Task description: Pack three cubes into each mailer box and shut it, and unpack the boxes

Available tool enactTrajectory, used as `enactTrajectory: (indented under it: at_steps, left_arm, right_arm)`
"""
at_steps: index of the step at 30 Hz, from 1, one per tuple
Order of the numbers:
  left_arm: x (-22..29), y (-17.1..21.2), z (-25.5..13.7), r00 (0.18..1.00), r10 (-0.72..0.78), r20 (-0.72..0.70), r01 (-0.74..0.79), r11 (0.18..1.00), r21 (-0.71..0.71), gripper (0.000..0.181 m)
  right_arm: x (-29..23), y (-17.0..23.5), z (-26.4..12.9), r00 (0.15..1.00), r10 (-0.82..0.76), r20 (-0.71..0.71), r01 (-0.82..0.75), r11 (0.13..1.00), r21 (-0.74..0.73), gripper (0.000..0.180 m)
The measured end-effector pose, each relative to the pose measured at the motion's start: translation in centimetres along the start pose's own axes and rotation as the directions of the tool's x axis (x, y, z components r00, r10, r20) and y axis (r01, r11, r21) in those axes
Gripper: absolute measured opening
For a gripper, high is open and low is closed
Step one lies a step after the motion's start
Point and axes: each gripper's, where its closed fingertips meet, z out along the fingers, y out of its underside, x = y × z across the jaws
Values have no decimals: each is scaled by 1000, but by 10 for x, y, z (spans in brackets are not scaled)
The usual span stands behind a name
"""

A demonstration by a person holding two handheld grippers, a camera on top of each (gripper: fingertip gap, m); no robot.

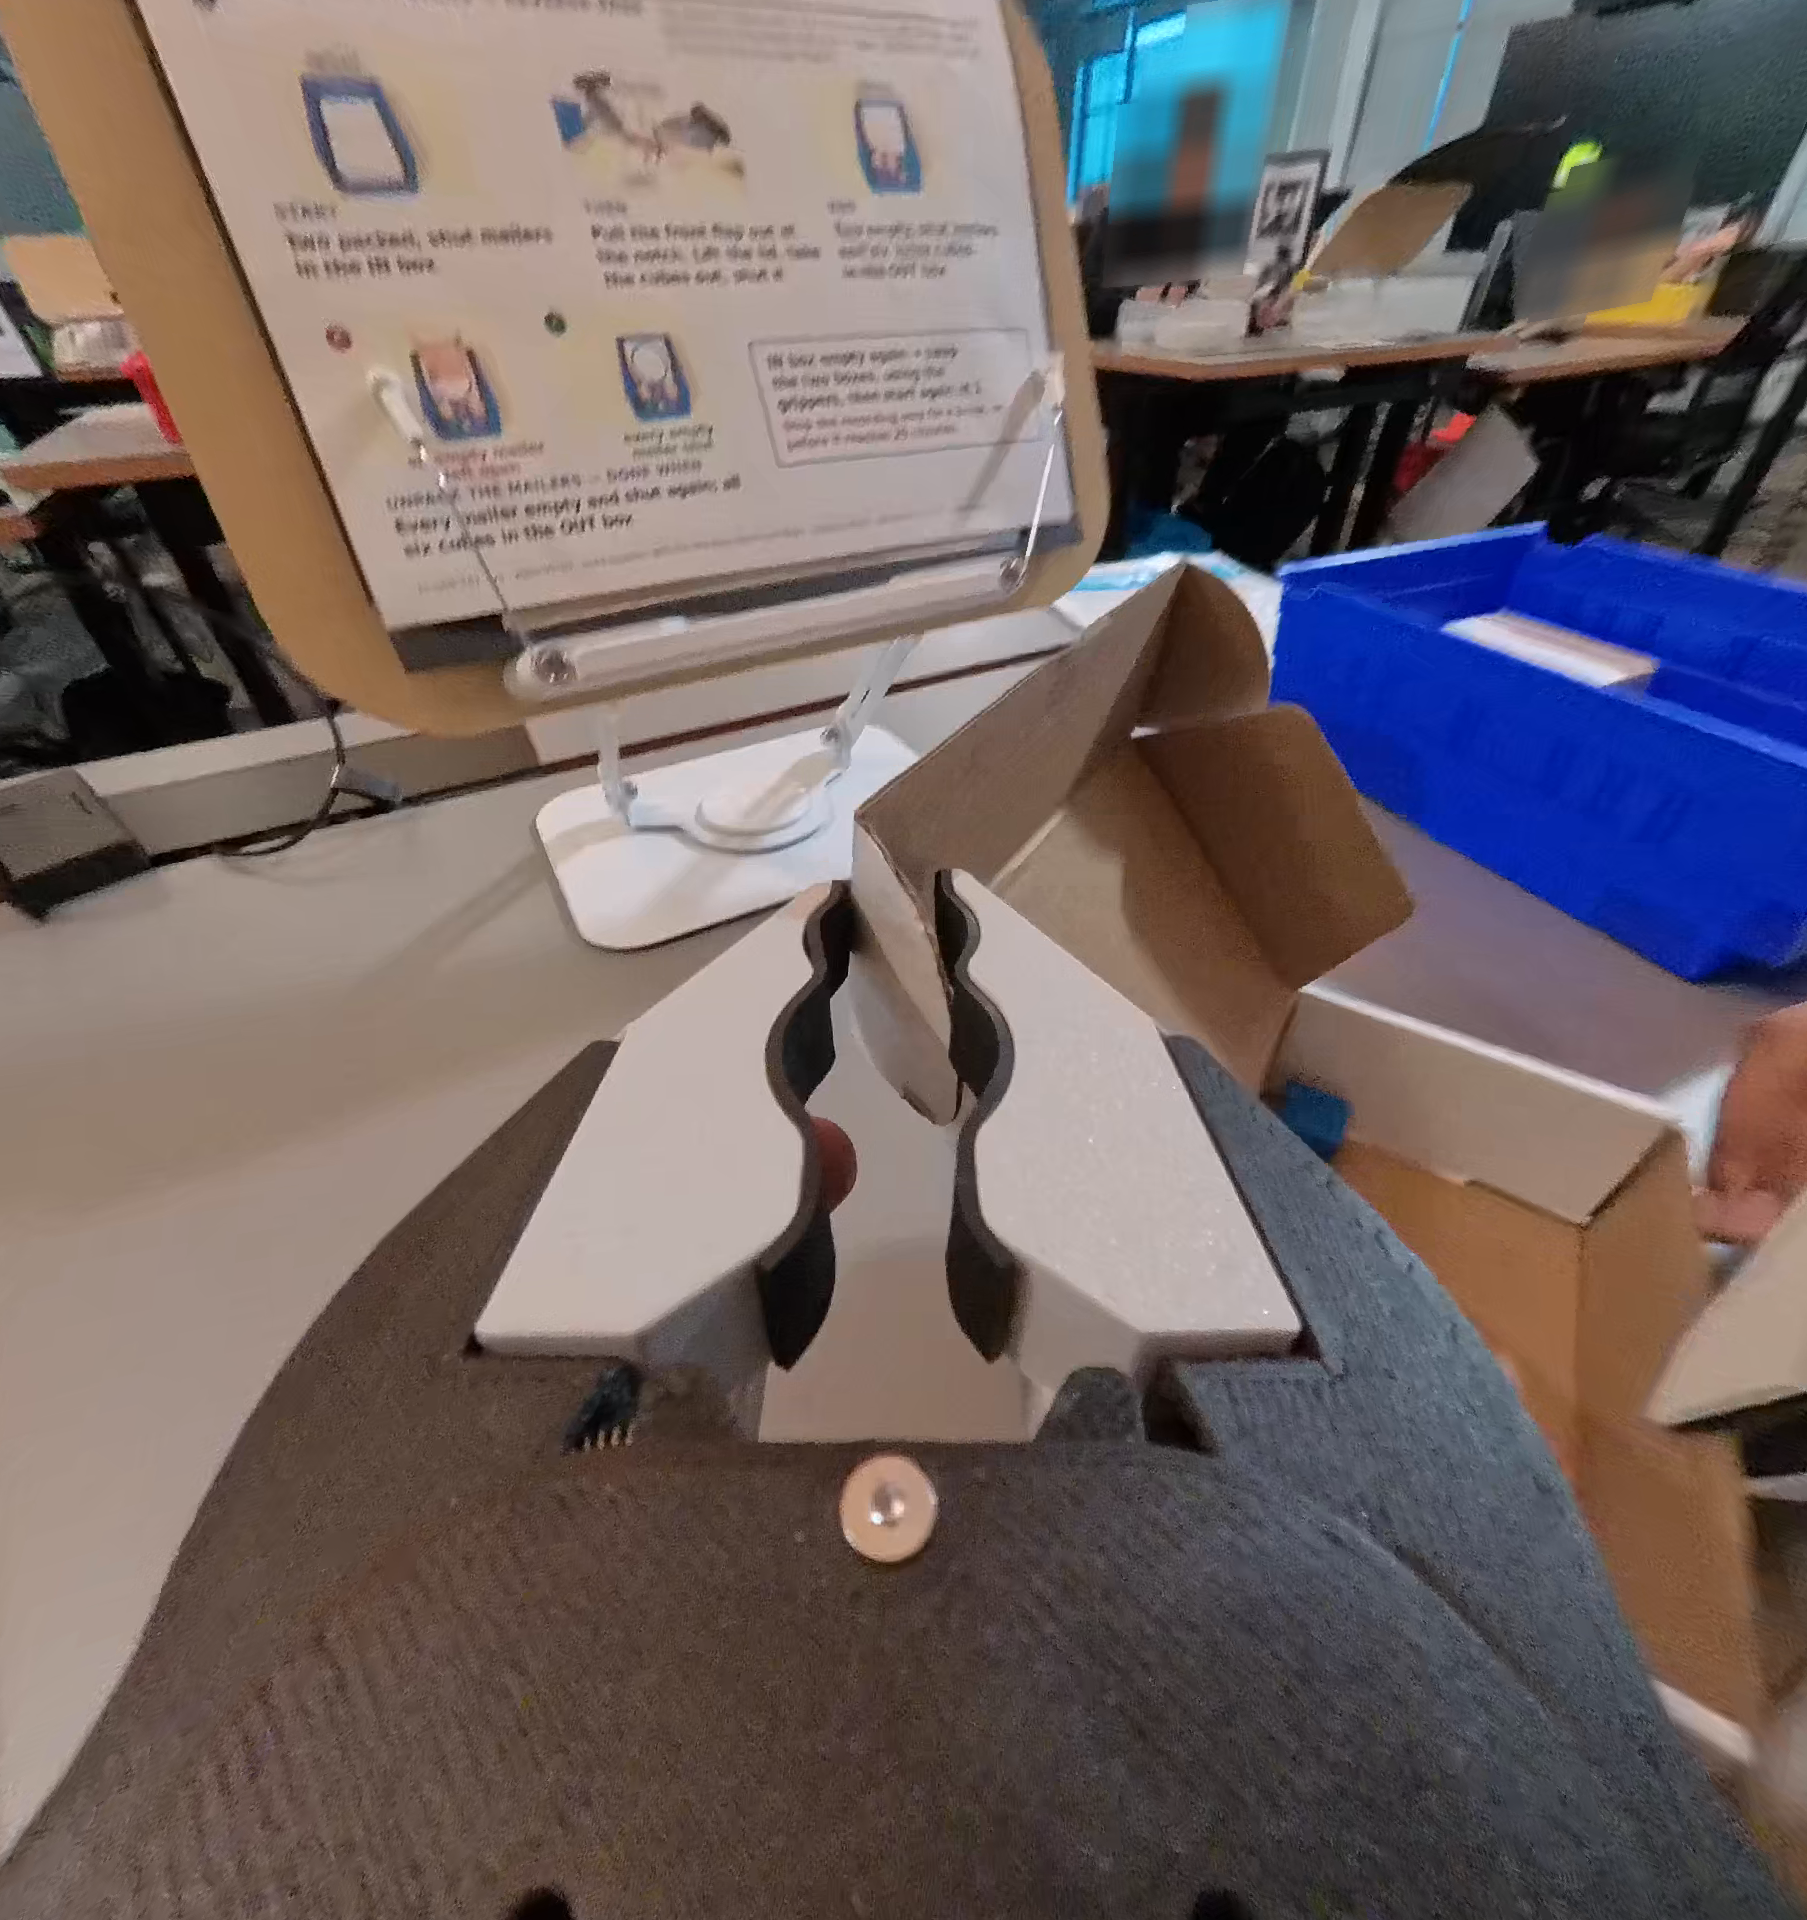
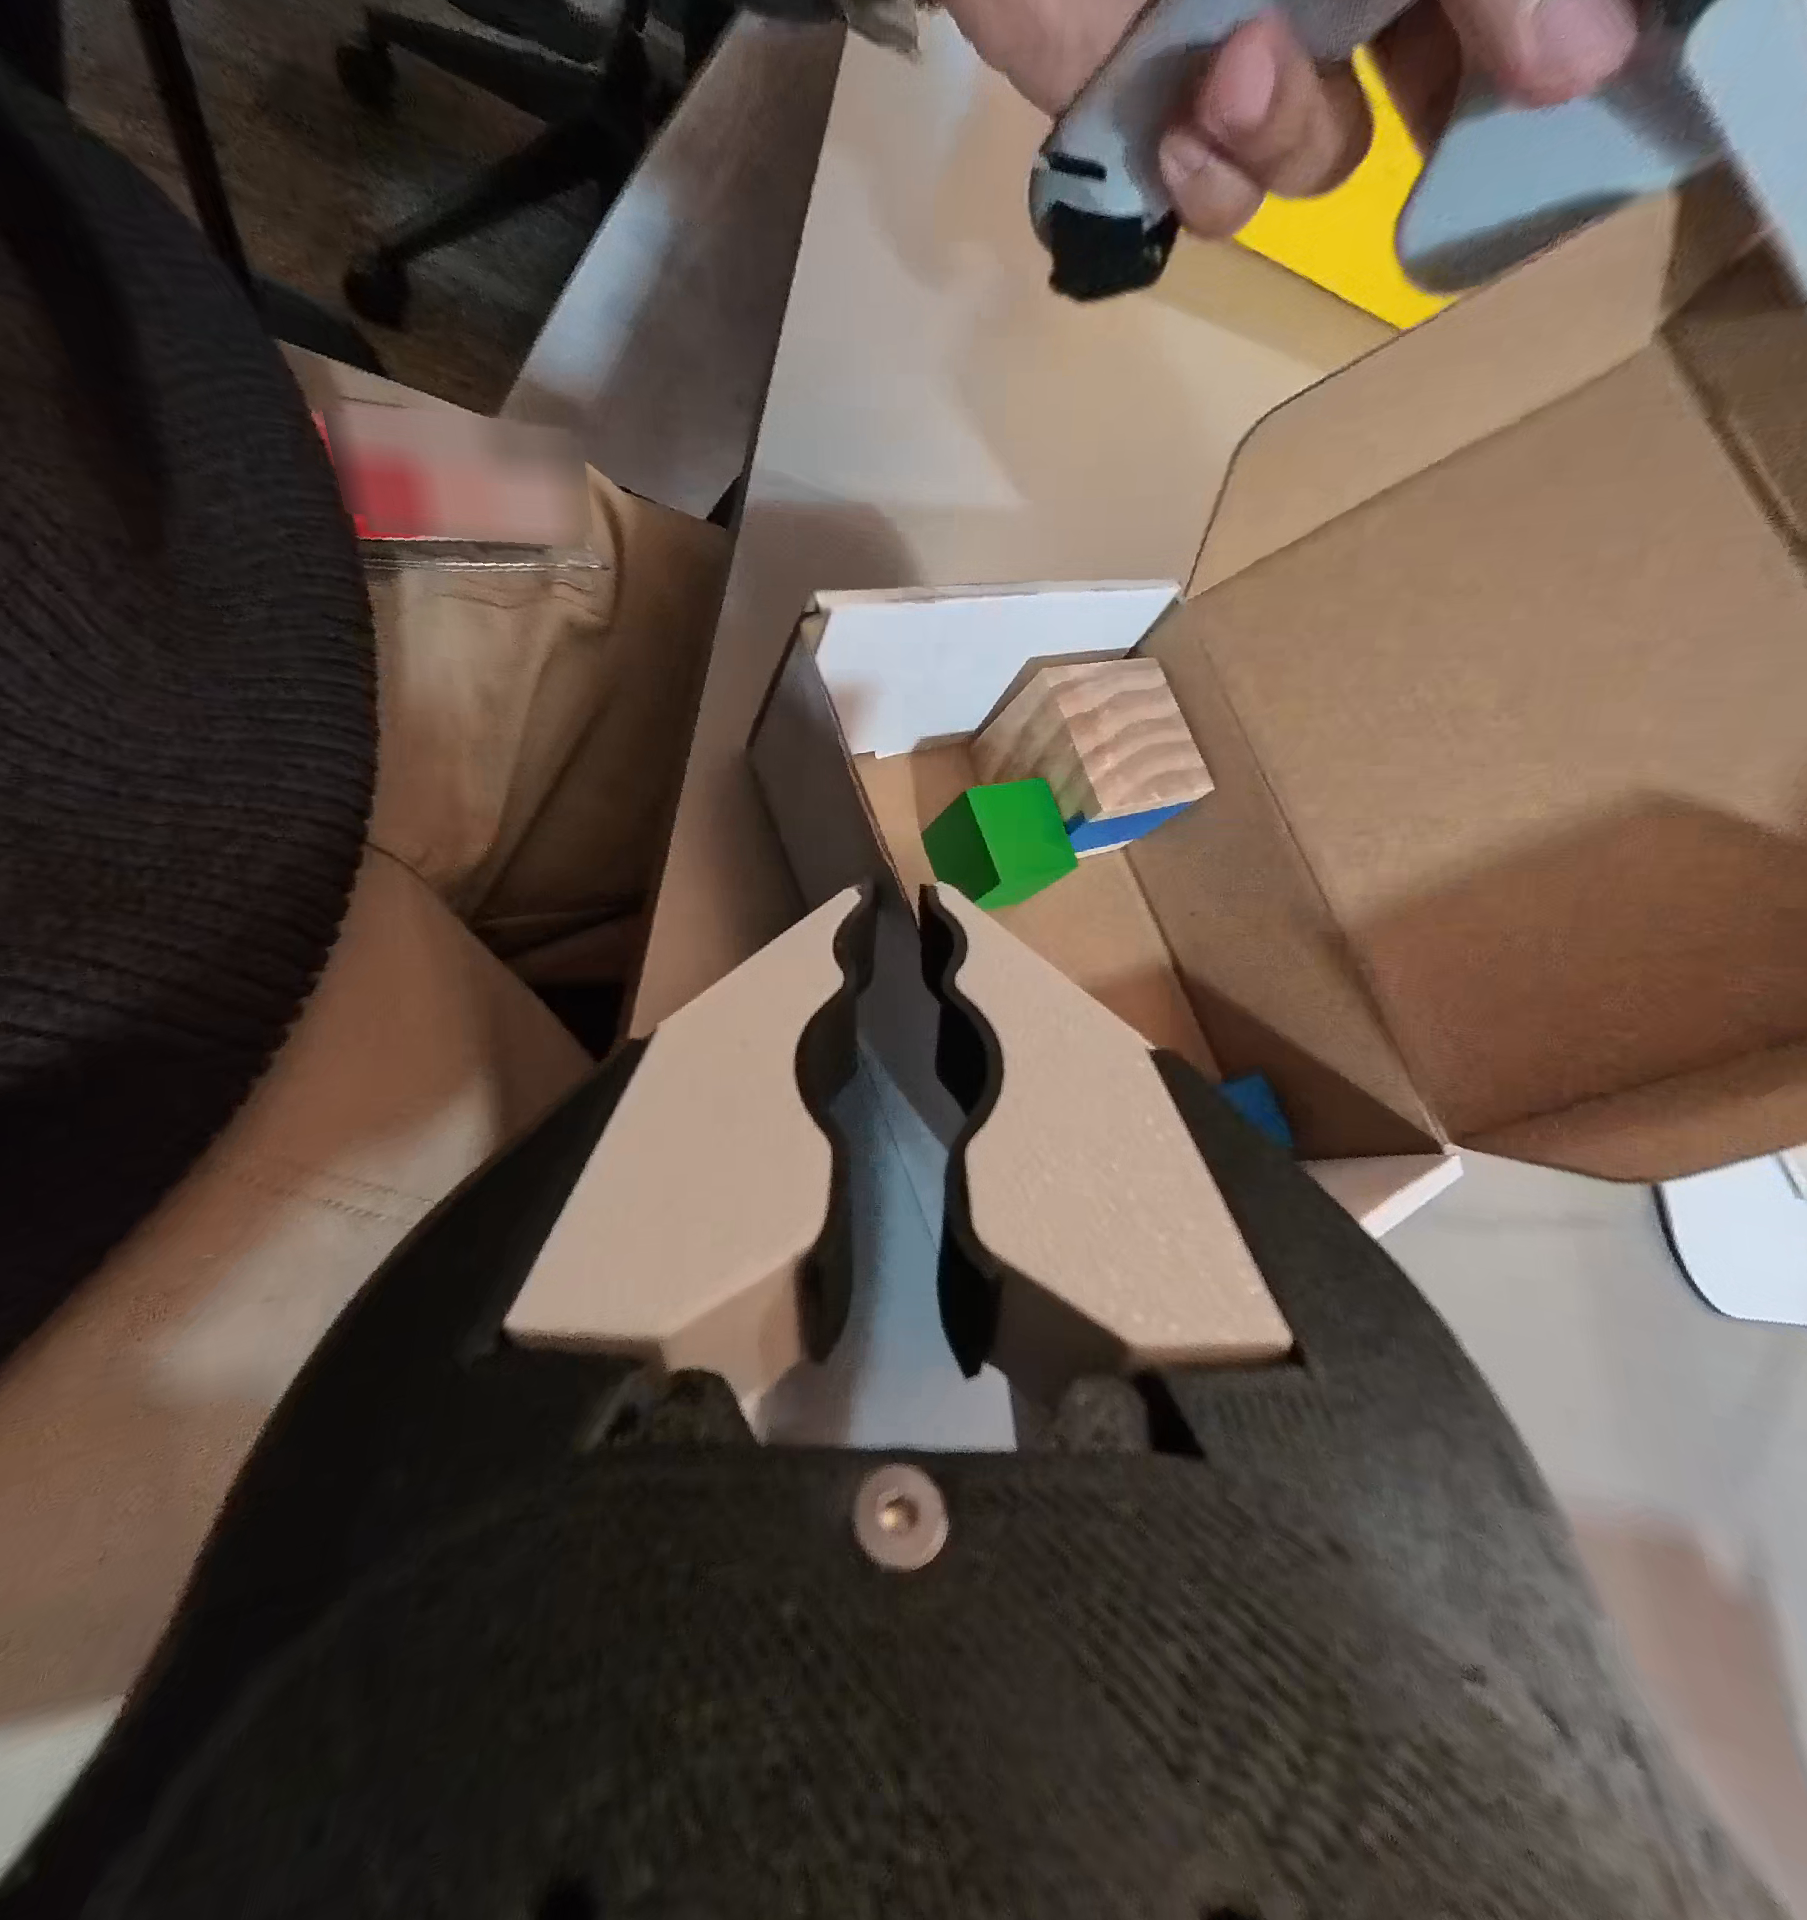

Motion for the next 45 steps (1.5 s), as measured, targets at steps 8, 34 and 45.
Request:
enactTrajectory:
  at_steps: [8, 34, 45]
  left_arm:
    - [-27, 31, 8, 989, -137, 53, 138, 990, -13, 18]
    - [-15, 28, -32, 990, -136, 35, 131, 986, 107, 22]
    - [-15, 28, -34, 997, -61, 52, 55, 992, 112, 21]
  right_arm:
    - [-3, 0, -3, 999, 27, 33, -28, 999, 16, 8]
    - [59, -4, 45, 727, 668, -162, -685, 689, -236, 71]
    - [48, -3, 67, 681, 729, -68, -695, 615, -373, 43]
